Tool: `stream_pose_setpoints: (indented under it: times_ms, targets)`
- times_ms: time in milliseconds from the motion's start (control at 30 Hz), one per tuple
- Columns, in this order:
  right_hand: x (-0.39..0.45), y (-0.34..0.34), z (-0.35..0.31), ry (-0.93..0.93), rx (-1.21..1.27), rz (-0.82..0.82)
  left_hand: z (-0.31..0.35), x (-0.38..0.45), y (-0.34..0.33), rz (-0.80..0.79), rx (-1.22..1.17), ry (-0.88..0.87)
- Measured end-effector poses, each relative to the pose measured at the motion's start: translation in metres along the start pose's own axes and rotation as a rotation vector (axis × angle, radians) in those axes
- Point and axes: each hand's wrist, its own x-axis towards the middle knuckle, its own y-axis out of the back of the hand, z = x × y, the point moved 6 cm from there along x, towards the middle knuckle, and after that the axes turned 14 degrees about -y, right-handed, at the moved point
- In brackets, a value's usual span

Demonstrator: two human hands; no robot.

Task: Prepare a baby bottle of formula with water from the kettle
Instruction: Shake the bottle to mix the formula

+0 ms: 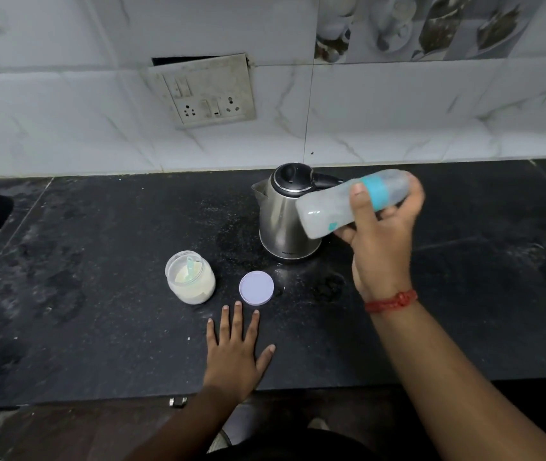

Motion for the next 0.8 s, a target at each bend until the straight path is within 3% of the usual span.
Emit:
stream_pose_setpoints:
  times_ms: [100, 233, 367, 500, 633, 800]
  targets:
    - [-0.005, -0.012, 0.007, -0.019, -0.215, -0.163, -0.001, -0.001, 0.0, -0.003, 0.003, -0.003]
    - [-0.001, -0.004, -0.005, -0.005, 0.013, -0.028, 0.001, 0.0, 0.001, 0.008, 0.004, -0.005]
    - [-0.003, -0.016, 0.007, -0.039, -0.171, -0.153, 0.0, -0.001, 0.0, 0.0, 0.003, -0.003]
    - [0.0, -0.005, 0.005, -0.042, 0.043, -0.033, 0.0, 0.0, 0.001, -0.003, 0.004, -0.001]
    - [-0.004, -0.017, 0.013, -0.052, -0.201, -0.172, 0.0, -0.001, 0.001, -0.001, 0.009, -0.005]
    - [0.004, 0.003, -0.002, -0.033, 0.026, 0.044, 0.0, 0.0, 0.001, 0.009, 0.005, -0.002]
